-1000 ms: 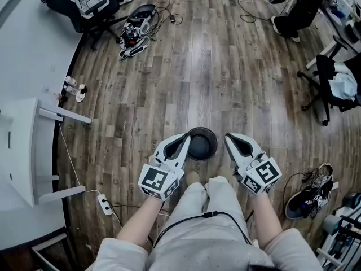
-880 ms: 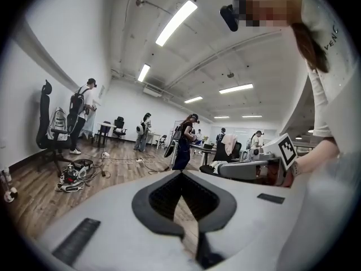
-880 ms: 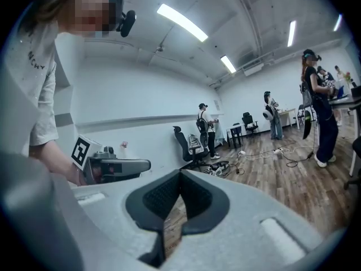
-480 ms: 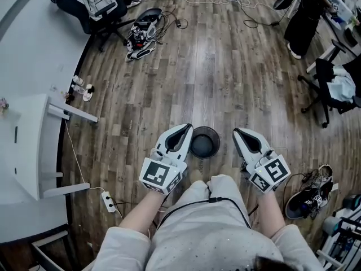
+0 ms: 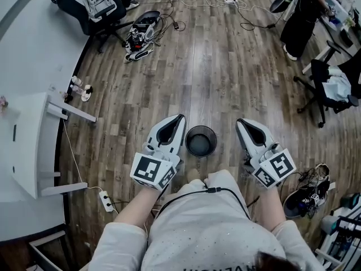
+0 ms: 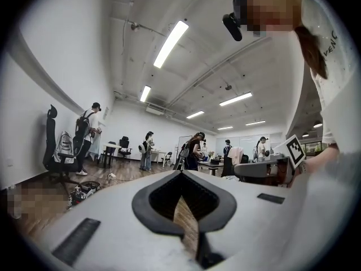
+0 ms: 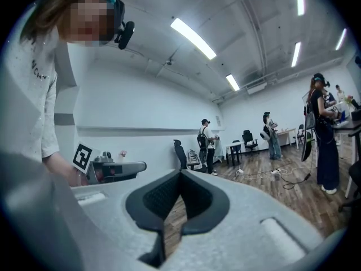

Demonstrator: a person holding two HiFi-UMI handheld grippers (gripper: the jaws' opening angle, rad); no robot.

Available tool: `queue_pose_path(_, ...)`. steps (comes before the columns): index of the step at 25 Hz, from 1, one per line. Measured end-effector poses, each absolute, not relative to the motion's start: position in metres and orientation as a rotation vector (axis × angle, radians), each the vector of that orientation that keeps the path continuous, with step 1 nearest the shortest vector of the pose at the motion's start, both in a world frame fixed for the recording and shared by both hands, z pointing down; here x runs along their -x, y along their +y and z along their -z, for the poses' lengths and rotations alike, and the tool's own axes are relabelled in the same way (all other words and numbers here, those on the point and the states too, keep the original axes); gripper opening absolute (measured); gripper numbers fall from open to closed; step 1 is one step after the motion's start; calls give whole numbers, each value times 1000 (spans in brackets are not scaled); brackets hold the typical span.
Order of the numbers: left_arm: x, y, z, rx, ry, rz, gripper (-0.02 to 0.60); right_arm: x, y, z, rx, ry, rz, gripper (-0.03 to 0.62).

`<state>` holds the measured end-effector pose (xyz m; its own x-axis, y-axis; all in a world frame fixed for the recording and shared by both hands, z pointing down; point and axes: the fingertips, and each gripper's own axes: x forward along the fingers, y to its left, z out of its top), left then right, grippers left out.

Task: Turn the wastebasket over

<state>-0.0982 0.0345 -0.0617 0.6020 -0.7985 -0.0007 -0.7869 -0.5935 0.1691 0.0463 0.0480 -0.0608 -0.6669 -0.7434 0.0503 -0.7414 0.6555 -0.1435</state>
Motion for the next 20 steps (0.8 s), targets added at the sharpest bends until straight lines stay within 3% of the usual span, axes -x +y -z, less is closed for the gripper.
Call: queue_pose_path(20, 106, 37, 37, -2641, -1352, 23, -2, -42, 39, 47, 1258, 2858, 298, 0)
